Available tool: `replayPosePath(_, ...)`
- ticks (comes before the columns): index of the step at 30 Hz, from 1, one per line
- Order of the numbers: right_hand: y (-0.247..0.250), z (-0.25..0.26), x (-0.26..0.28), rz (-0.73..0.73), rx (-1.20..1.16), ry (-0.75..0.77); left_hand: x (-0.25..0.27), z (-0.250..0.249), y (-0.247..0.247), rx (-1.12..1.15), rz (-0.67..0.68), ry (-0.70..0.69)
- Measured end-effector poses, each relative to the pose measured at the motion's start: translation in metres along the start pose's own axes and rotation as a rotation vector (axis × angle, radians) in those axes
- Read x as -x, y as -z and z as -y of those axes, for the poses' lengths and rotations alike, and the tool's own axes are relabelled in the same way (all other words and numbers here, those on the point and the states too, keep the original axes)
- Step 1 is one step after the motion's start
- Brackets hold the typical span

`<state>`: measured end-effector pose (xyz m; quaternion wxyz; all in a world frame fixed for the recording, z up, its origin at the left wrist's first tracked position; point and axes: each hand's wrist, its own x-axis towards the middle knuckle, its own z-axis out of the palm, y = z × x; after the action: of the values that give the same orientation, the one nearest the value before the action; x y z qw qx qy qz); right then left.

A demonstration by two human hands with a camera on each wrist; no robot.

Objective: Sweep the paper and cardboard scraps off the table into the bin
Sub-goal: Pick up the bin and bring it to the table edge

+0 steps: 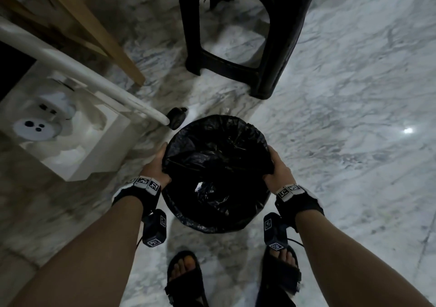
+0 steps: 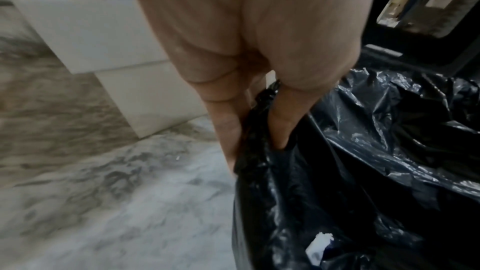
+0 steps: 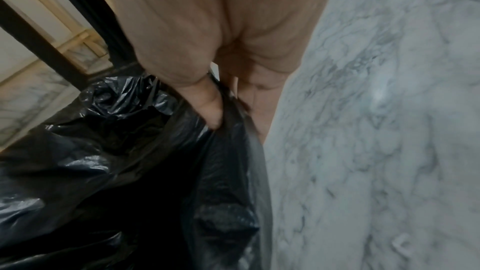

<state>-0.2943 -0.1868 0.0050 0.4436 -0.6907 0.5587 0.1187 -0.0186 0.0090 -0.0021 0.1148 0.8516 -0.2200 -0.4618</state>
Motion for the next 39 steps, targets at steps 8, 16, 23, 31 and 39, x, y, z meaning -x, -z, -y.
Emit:
replayPosePath(8,0.169,0.071,0.123,-0.079,0.003,0.019,0.149,-0.142,0.087,0.01,0.034,-0.121)
replayPosePath(16,0.386,0.203,0.268,-0.201,0.031,0.127,0.321,-0.294,0.213,0.112,-0.041,-0.199)
replayPosePath(23,0.501,0.325,0.34,-0.238,0.034,0.273,0.416,-0.36,0.321,0.277,-0.208,-0.24)
replayPosePath(31,0.53,0.469,0.378,-0.093,0.097,0.468,0.516,-0.351,0.435,0.489,-0.408,-0.229)
replayPosePath(39,0.474,0.606,0.42,0.032,0.216,0.767,0.61,-0.272,0.497,0.603,-0.731,-0.11)
